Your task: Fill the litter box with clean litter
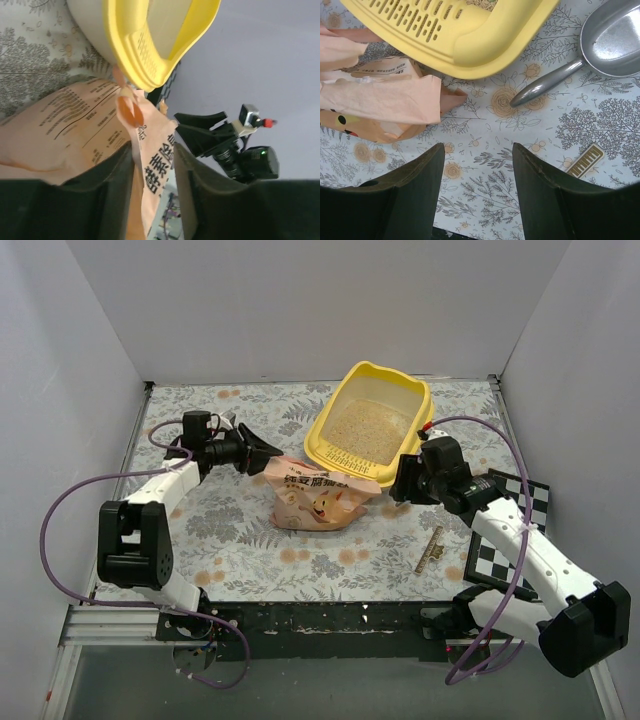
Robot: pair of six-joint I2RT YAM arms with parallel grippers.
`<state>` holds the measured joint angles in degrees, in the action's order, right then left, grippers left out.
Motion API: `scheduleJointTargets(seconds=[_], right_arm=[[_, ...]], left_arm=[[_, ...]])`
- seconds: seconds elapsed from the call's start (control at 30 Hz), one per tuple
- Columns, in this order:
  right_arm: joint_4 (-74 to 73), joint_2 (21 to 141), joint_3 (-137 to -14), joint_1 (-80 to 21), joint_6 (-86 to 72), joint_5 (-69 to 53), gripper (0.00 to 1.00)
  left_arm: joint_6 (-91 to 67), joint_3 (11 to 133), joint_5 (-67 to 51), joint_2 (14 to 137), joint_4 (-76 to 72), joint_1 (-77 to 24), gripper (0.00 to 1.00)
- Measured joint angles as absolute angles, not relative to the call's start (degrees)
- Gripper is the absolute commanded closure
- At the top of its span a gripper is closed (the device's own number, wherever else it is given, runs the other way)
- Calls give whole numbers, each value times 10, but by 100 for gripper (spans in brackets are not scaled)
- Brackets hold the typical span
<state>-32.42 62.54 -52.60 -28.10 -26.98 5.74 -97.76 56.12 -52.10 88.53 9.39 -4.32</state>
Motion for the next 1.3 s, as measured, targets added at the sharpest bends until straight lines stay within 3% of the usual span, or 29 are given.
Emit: scheduleJointTargets(seconds=[0.07, 0.1, 0.3, 0.5, 0.87, 1.3], right_arm=[[-324, 622, -526, -281, -269, 57, 37], [-324, 619, -526, -281, -267, 56, 38], [-323, 613, -526, -281, -244, 40, 41], [-308, 620, -544, -281, -187, 19, 35], [-147, 660, -571, -281, -76, -93, 26], [-15, 752, -574, -258, 90, -311, 22]], left_arm=[[-979, 567, -523, 891, 79, -46, 88], [-981, 568, -526, 894, 72, -47, 100], [-991, 558, -561, 906, -21, -58, 100], [-1016, 495, -588, 891, -181, -58, 100], [-1124, 321, -580, 842, -659, -58, 100], [-1145, 262, -555, 878, -748, -58, 100]])
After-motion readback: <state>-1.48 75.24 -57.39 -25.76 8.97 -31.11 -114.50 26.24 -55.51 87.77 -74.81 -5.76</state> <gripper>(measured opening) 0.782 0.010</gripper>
